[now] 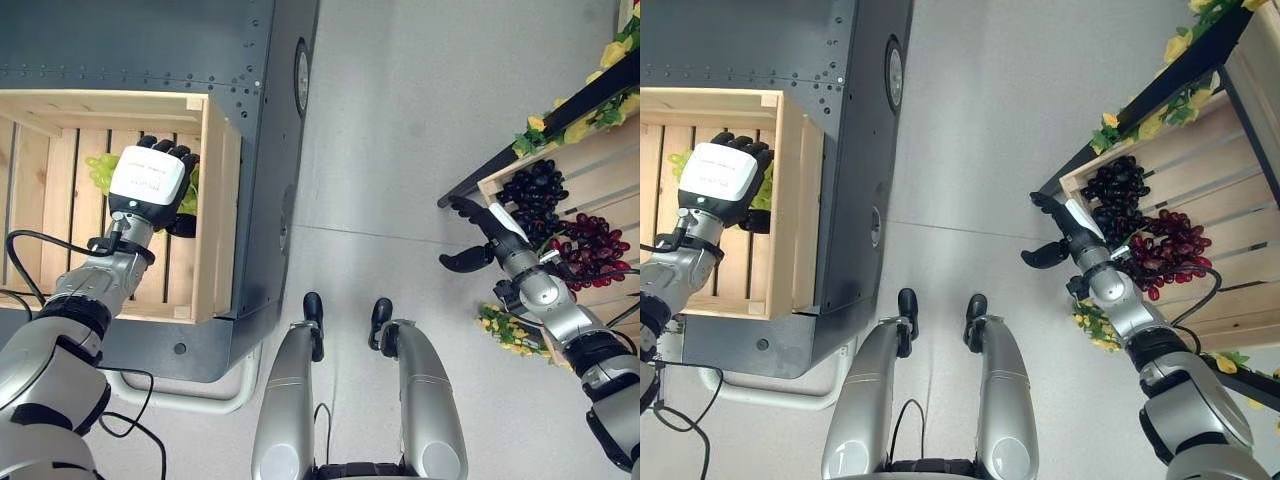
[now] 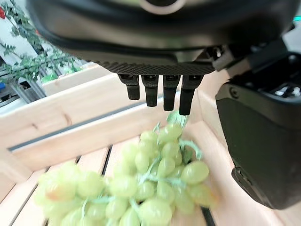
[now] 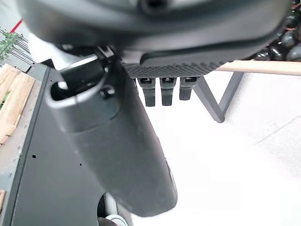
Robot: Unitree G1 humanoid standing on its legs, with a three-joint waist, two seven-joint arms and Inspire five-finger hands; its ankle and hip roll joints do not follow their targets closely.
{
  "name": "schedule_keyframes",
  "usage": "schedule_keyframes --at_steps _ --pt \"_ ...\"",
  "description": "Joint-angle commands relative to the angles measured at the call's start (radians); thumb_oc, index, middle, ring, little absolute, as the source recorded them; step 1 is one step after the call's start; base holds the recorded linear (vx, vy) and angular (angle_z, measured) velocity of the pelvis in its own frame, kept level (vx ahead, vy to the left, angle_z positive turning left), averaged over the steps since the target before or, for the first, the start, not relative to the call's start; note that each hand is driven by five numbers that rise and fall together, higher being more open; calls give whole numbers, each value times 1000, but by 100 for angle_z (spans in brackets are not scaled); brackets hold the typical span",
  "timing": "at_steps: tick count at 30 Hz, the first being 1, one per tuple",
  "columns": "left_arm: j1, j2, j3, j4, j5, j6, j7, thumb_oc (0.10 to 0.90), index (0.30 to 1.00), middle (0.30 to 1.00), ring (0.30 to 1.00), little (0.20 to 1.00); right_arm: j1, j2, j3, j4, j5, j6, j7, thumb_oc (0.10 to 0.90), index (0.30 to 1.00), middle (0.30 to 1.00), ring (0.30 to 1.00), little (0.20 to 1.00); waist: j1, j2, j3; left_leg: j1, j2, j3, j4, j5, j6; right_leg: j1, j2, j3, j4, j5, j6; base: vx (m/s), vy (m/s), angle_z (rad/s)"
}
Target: Pick up the fruits from the basket on one side to the basket on the other side
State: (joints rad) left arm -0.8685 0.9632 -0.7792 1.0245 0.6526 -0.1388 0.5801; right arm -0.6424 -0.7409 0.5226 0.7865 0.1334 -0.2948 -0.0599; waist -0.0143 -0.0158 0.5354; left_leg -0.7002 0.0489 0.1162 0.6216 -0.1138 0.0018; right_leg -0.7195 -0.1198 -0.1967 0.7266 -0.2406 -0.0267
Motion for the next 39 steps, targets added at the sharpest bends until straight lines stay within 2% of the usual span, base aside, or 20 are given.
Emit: schedule_keyframes --at_steps 1,5,12,25,32,33,34,35,36,37,38,39 --pt "-55 101 45 1 -61 111 -55 800 900 900 900 900 -31 -103 -24 -48 64 -89 1 800 900 900 900 900 -1 22 -15 39 -38 64 -9 -63 18 61 29 -28 -139 91 27 0 0 0" --pt "-66 108 56 25 -73 186 -88 800 900 900 900 900 -27 -104 -30 -55 70 -93 0 800 900 900 900 900 0 13 -15 37 -39 62 -23 -60 20 56 30 -31 -152 98 29 0 0 0" --pt "-70 114 96 72 -83 242 -69 800 900 900 900 900 -23 -100 -34 -49 81 -92 0 800 900 900 900 900 6 0 -15 33 -43 59 -33 -59 21 53 30 -37 -163 101 28 0 -1 1" --pt "-87 84 116 76 -93 232 -46 800 900 900 900 900 -36 -104 -26 -63 78 -86 7 800 900 900 900 900 10 -12 -15 4 -47 52 -33 -57 22 23 28 -43 -158 105 28 0 18 3" --pt "-102 69 102 59 -84 194 -141 800 900 900 900 900 -42 -104 -36 -78 82 -71 3 800 900 900 900 900 5 -24 -15 -28 -44 47 -22 -61 25 -8 32 -41 -149 113 31 0 0 0" --pt "-106 67 96 58 -86 196 -157 759 839 839 839 839 -42 -105 -37 -77 85 -74 4 800 900 900 900 900 4 -26 -15 -31 -44 47 -20 -62 26 -12 32 -41 -147 113 32 -46 6 0" --pt "-116 68 96 57 -84 199 -166 595 592 592 592 592 -52 -107 -42 -76 87 -77 4 800 900 900 900 900 2 -28 -15 -56 -43 52 -21 -45 34 -34 30 -46 -152 128 22 -50 -1 0" --pt "-115 64 95 57 -83 204 -174 530 495 495 495 495 -53 -107 -43 -75 90 -77 6 800 900 900 900 900 2 -30 -15 -58 -44 51 -22 -46 35 -35 31 -46 -153 129 23 -50 -4 2" --pt "-116 61 92 61 -90 203 -181 491 436 436 436 436 -54 -105 -43 -71 91 -81 5 800 900 900 900 900 2 -31 -15 -59 -43 51 -20 -48 36 -35 31 -46 -152 129 23 42 5 2" --pt "-105 57 89 65 -92 203 -186 400 300 300 300 300 -43 -101 -39 -69 91 -85 4 800 900 900 900 900 4 -31 -15 -35 -43 45 -18 -66 30 -14 34 -40 -147 114 33 0 0 0" --pt "-116 59 91 68 -92 202 -194 400 300 300 300 300 -52 -101 -44 -67 90 -89 3 800 900 900 900 900 1 -33 -15 -61 -42 51 -17 -50 37 -38 32 -46 -149 129 24 46 4 -1" --pt "-104 55 89 69 -93 202 -199 400 300 300 300 300 -42 -98 -40 -66 91 -89 1 800 900 900 900 900 4 -32 -15 -37 -43 45 -17 -68 30 -16 35 -40 -147 115 34 -45 -4 -1"
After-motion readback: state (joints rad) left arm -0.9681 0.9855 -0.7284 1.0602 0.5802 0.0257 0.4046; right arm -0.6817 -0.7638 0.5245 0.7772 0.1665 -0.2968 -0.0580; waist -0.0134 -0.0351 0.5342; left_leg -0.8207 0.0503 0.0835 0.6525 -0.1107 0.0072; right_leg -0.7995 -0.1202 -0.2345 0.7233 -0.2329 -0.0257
